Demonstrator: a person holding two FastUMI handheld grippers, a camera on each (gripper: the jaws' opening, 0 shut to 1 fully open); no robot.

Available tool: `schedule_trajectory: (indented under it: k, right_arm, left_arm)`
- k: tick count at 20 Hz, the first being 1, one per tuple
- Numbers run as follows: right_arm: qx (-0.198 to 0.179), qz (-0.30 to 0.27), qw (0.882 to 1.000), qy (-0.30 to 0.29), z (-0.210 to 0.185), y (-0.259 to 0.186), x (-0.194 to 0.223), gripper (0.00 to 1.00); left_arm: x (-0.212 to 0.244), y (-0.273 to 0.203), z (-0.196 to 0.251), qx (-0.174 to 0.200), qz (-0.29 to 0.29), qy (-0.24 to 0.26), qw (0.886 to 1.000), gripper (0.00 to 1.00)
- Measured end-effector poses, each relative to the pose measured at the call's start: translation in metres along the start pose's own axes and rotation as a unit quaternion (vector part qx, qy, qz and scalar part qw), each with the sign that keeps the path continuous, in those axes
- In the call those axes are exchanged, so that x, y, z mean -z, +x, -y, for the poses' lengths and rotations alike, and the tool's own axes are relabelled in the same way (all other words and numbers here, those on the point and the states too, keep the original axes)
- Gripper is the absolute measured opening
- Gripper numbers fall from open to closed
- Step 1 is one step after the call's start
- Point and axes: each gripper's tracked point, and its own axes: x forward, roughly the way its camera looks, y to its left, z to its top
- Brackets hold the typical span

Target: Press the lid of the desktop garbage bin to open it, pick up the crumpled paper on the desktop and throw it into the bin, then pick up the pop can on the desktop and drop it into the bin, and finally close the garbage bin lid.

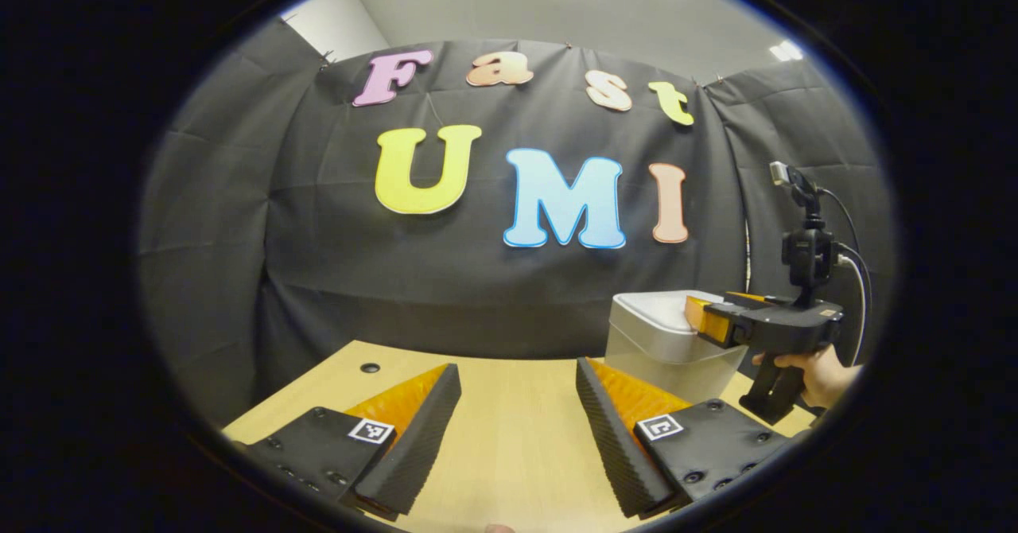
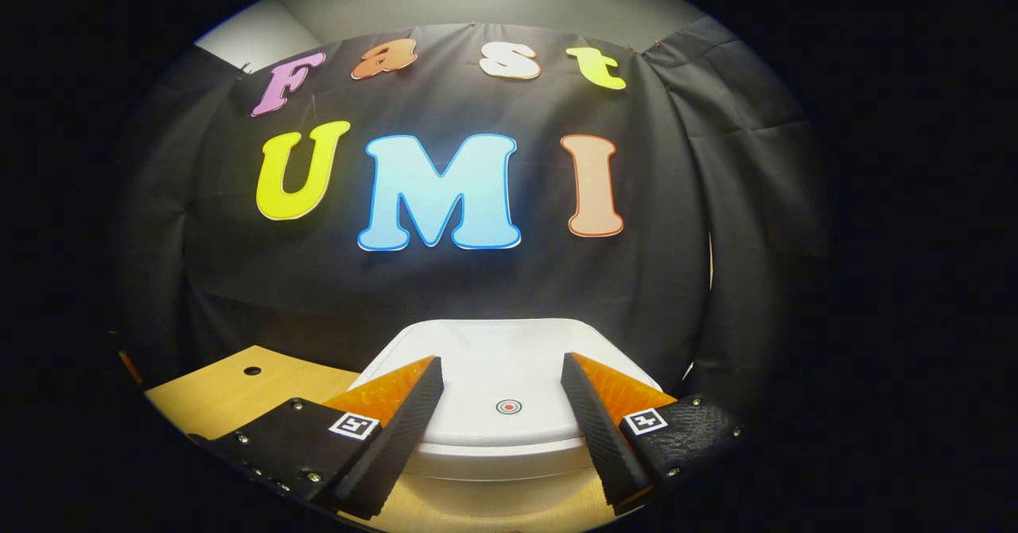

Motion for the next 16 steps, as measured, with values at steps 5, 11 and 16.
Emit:
schedule_trajectory:
  k: [5, 11, 16]
  right_arm:
    - [-0.008, -0.033, 0.999, -0.001, 0.0, 0.001, 0.002, 0.97]
    - [-0.022, -0.01, 1.0, 0.015, 0.001, 0.003, 0.009, 0.98]
    - [-0.017, 0.0, 1.0, 0.02, 0.001, 0.002, -0.001, 0.96]
  left_arm:
    - [0.002, 0.008, 0.005, 0.005, -0.005, 0.002, 1.0, 1.0]
    - [0.003, 0.016, 0.011, 0.009, -0.011, 0.001, 1.0, 0.95]
    - [-0.007, 0.006, 0.013, 0.003, -0.002, -0.002, 1.0, 0.95]
